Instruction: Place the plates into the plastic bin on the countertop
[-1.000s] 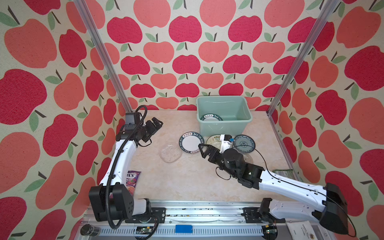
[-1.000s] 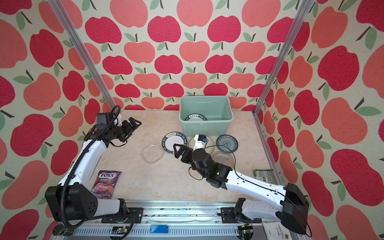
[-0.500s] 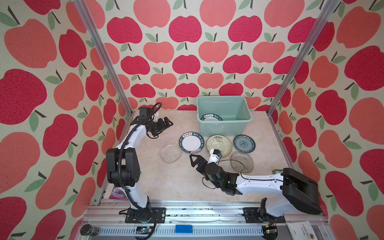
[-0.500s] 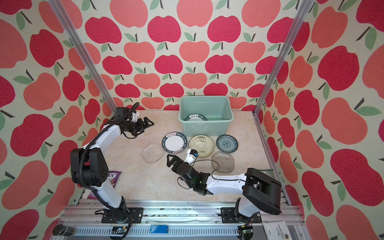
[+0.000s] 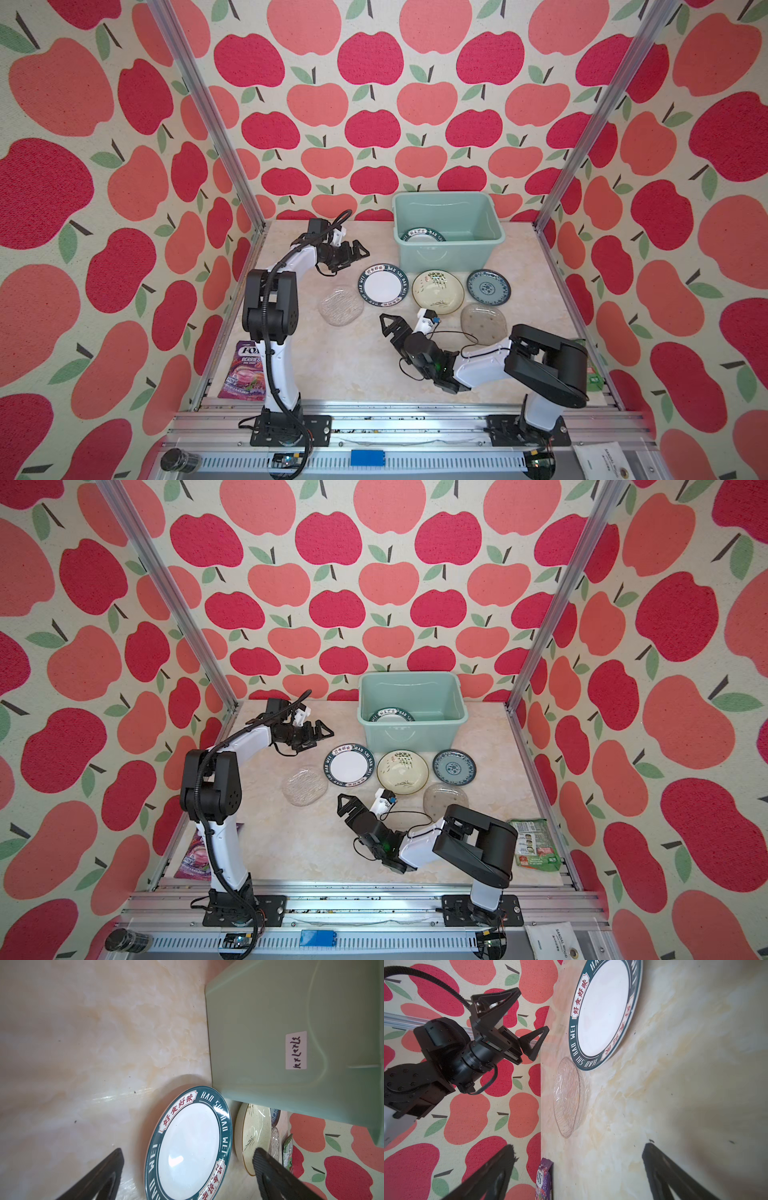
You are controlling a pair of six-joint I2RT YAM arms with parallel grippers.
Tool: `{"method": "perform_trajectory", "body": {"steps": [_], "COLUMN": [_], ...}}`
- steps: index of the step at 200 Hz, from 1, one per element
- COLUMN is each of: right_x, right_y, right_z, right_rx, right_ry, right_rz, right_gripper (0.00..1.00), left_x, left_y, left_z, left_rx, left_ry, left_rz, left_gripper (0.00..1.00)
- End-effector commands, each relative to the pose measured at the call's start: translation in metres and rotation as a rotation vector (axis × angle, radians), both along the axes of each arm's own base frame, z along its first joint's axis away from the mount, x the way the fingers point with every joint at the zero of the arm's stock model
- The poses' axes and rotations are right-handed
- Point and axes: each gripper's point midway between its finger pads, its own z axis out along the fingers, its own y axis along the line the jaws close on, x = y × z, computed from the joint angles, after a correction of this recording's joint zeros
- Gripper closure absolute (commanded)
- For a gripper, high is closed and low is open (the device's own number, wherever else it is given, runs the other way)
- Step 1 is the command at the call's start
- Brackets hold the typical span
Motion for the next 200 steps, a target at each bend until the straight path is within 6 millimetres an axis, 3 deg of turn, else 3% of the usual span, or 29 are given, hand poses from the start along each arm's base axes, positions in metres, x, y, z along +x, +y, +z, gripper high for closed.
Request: {"method": "perform_trajectory", "body": {"steps": [1,44,51,140,200], "right_x": [0.005,0.005,0.019,0.039,0.057], "right_y": [0.001,0.012,0.003,0.001,0.002], "right_z": [-0.003,-0.014,-0.016,-0.03,-0.036], "right_rx": [0.047,0.075,0.079,0.084,0.112], "right_ry": [0.011,0.033,0.031,0.027,0.022], "right_rz": [-0.009,0.005,-0.031,-0.053,-0.084], "right_gripper": [0.01,0.01,0.01,0.01,0.01], "left_x": [0.017,0.027,0.028,0.031,0.022], "left_y": [-0.007,-0.017,-0.02,-0.052,-0.067], "left_z": [0.003,-0.009,-0.012,-0.047,-0.046], "left_rx": [-0.028,-0.044,-0.05,-0.121,-0.152], "left_ry": [-0.064,-0.062,-0.058,-0.006,-0.002], "left_rz": [-0.038,-0.061,-0.068,-0.161,-0.223], "left_gripper": [0.01,0.01,0.01,0.02,0.07]}}
